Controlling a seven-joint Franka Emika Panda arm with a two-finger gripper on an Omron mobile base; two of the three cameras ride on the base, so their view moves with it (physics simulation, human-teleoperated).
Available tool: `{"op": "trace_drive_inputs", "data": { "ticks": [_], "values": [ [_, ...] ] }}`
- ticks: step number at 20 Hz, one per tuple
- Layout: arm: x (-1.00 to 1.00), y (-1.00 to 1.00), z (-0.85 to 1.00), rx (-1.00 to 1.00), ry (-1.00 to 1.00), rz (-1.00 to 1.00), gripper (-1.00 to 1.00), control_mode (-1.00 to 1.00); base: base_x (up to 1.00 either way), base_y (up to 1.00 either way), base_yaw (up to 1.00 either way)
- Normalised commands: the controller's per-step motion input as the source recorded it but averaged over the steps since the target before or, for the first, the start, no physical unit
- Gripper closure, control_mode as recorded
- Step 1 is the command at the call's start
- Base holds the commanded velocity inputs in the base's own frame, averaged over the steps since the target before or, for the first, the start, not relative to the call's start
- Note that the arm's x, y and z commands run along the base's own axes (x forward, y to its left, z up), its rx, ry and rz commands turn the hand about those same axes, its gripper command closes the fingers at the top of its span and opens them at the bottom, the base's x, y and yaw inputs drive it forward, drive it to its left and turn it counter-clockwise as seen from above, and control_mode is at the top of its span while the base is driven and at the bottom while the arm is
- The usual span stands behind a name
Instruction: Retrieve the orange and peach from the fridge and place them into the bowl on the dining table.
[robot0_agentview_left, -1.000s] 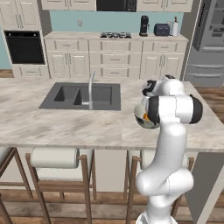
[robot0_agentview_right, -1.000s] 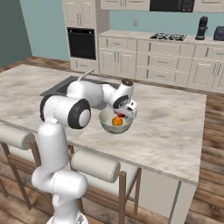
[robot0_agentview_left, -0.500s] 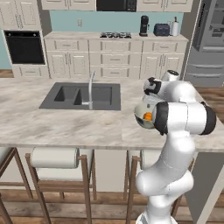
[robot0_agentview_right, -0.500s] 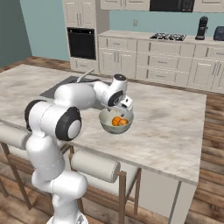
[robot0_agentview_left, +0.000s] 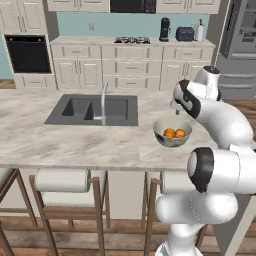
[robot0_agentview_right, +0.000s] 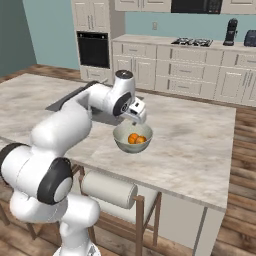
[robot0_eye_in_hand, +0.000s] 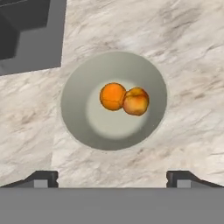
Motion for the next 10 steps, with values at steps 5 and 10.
{"op": "trace_drive_inputs", "data": {
  "ticks": [5,10],
  "values": [
    [-1.00,0.00,0.64,0.00,-0.10,0.00,-1.00,-1.00,0.00,0.00,0.00],
    [-1.00,0.03,0.19,-0.03,-0.08,0.01,-1.00,-1.00,0.00,0.00,0.00]
  ]
}}
